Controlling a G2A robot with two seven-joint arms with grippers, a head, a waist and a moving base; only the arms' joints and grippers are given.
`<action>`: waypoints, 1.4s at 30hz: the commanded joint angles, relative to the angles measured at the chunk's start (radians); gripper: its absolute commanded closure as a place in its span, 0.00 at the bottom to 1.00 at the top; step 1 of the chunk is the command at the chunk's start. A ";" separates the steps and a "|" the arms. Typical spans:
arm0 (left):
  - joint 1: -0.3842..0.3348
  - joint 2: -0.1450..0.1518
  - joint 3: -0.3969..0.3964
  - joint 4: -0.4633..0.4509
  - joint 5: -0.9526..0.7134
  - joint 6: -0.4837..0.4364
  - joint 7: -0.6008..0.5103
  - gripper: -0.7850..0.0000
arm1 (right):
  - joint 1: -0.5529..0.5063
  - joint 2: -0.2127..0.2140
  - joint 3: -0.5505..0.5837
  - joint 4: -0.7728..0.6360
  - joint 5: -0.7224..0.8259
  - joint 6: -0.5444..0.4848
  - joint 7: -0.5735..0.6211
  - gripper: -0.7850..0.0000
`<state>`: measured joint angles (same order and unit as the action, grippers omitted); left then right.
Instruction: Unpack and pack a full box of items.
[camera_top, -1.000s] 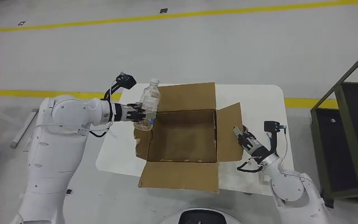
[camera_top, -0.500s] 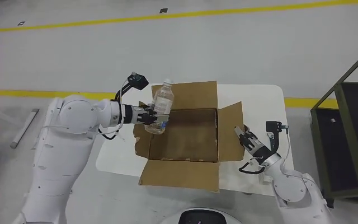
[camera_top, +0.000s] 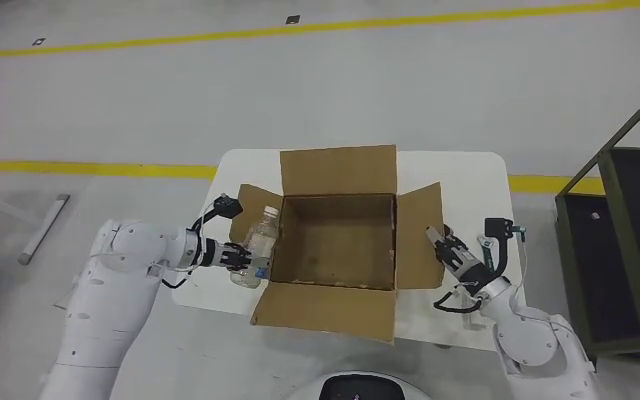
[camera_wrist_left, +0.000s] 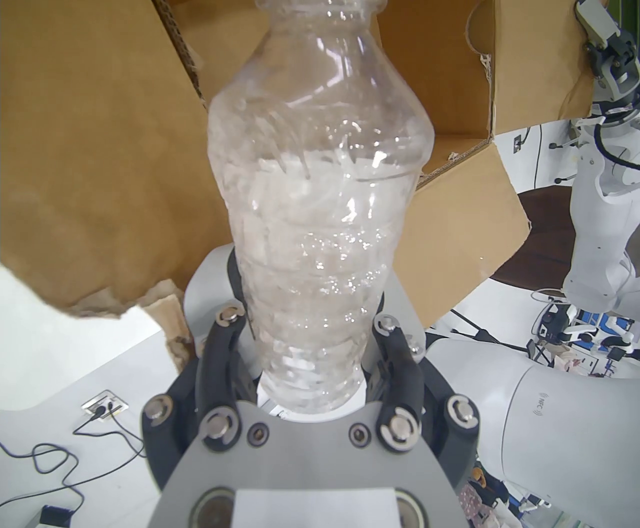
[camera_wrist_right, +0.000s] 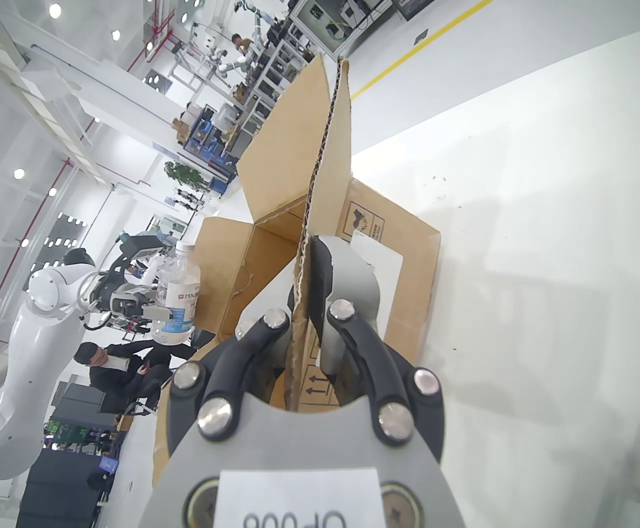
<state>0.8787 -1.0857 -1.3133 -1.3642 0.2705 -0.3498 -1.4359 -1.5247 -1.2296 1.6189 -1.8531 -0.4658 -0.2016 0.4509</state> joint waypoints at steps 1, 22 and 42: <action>0.000 0.000 0.000 0.000 -0.001 0.000 -0.001 1.00 | 0.000 0.000 0.000 0.001 0.000 0.000 0.000 1.00; 0.000 0.000 0.000 0.000 -0.001 0.000 -0.001 1.00 | 0.000 0.000 0.000 0.001 0.000 0.000 0.000 1.00; 0.000 0.000 0.000 0.000 -0.001 0.000 -0.001 1.00 | 0.000 0.000 0.000 0.001 0.000 0.000 0.000 0.79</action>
<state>0.8784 -1.0857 -1.3131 -1.3641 0.2696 -0.3493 -1.4373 -1.5246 -1.2297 1.6184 -1.8524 -0.4660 -0.2017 0.4505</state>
